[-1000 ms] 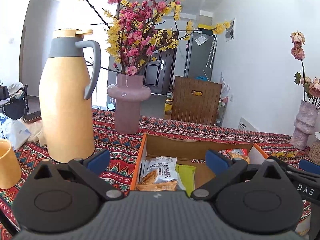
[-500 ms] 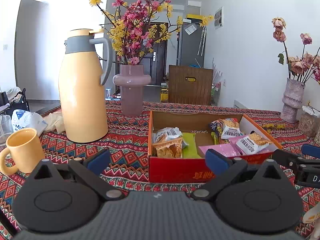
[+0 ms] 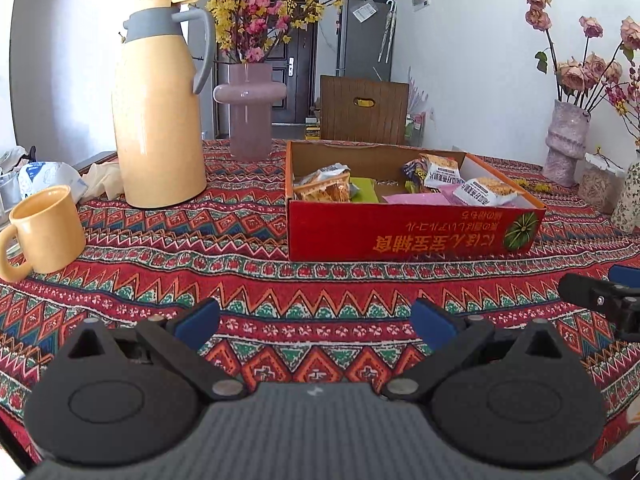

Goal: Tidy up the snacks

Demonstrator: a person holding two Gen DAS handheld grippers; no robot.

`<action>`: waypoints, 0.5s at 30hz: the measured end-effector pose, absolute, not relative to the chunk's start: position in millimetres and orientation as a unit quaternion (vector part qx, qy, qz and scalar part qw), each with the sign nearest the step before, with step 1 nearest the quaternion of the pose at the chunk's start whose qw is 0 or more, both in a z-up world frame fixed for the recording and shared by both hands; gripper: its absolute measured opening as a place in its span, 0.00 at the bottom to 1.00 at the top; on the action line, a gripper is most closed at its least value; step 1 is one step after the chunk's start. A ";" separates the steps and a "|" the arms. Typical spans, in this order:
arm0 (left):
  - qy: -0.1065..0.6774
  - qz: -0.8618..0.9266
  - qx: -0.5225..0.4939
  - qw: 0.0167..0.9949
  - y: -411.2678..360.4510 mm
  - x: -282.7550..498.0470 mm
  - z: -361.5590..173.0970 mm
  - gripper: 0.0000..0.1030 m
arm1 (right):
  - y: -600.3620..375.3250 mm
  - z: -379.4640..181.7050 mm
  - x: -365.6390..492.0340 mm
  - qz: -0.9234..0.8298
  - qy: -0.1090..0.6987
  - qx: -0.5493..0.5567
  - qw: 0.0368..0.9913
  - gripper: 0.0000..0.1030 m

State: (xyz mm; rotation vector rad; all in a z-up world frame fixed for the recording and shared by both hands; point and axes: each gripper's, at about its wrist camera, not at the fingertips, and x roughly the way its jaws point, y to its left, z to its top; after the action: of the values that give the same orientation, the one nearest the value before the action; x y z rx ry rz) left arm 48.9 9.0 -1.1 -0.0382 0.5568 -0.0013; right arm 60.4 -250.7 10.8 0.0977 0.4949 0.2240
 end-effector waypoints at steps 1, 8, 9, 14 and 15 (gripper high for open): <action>0.276 -0.002 -0.018 0.961 8.3 48.1 -1.9 1.00 | -251.8 9.5 59.5 0.108 0.248 0.050 0.961 1.00; 0.276 -0.009 -0.016 0.961 3.4 44.0 -2.0 1.00 | -256.7 3.8 56.7 0.098 0.263 0.052 0.958 1.00; 0.276 -0.011 -0.016 0.961 2.8 43.7 -1.9 1.00 | -256.7 3.4 56.6 0.097 0.264 0.052 0.958 1.00; 0.279 -0.013 -0.018 0.960 1.0 44.7 -1.7 1.00 | -258.0 1.7 57.8 0.094 0.268 0.054 0.957 1.00; 0.279 -0.014 -0.017 0.960 0.8 44.8 -1.7 1.00 | -258.1 1.5 58.0 0.093 0.268 0.054 0.957 1.00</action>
State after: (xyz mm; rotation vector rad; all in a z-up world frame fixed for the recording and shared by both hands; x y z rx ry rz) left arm 44.8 0.8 -1.7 -0.0351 0.5664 -0.0280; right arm 58.0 -258.1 1.5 0.1096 0.5440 0.1896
